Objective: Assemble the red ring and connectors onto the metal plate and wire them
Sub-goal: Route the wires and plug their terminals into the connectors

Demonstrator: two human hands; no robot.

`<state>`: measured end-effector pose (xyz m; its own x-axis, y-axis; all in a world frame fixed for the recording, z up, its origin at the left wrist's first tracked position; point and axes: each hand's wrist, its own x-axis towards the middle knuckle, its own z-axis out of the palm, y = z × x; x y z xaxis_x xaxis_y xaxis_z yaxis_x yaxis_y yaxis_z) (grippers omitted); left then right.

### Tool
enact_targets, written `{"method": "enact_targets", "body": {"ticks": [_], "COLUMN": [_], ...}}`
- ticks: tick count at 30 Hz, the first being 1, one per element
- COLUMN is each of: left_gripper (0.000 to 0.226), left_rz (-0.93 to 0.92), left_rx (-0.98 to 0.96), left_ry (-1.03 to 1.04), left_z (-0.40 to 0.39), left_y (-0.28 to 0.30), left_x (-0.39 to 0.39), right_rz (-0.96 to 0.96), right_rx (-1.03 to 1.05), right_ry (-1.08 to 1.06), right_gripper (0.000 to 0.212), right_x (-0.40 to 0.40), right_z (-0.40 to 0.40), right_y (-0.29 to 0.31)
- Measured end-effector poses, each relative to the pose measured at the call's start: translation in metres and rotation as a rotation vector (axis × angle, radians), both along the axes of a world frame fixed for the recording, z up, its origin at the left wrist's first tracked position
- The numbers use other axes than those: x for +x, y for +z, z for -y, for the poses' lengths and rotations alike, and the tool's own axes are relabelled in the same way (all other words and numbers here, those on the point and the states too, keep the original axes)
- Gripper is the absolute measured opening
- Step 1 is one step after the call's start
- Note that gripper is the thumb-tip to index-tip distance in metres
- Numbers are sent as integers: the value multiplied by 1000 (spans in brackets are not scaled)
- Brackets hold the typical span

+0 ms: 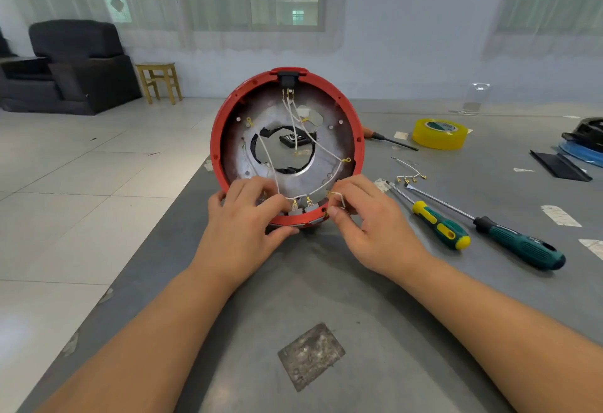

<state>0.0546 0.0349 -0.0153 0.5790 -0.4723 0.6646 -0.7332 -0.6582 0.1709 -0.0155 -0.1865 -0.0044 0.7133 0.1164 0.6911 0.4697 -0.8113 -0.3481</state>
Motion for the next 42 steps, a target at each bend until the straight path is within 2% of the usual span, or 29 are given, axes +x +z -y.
{"method": "enact_targets", "body": {"ticks": [6,12,16,19,28,42], "left_gripper": [29,27,20,17,20,24], "left_rz": [109,213,282,324,346,376], "left_rx": [22,79,82,103,121,91], "left_ry": [-19,17,-1,-20,-54,-67], "left_z": [6,12,16,19,20,21], "left_y": [-1,-5,-6,-7,-12,-14], "left_x": [-4,-5,-4,-5,-2,0], "right_rz": [-36,-61,-126,-224,-514,-557], "right_rx": [32,184,151,50,-9,61], "right_ry": [-54,-171,-209,-258,-295,-263], "right_gripper": [10,9,6,8,17,12], "right_x": [-5,-4,0,9,21,24], "right_z": [2,-3,-8,-13,-10,-8], "right_y": [1,17,37,44,45,40]}}
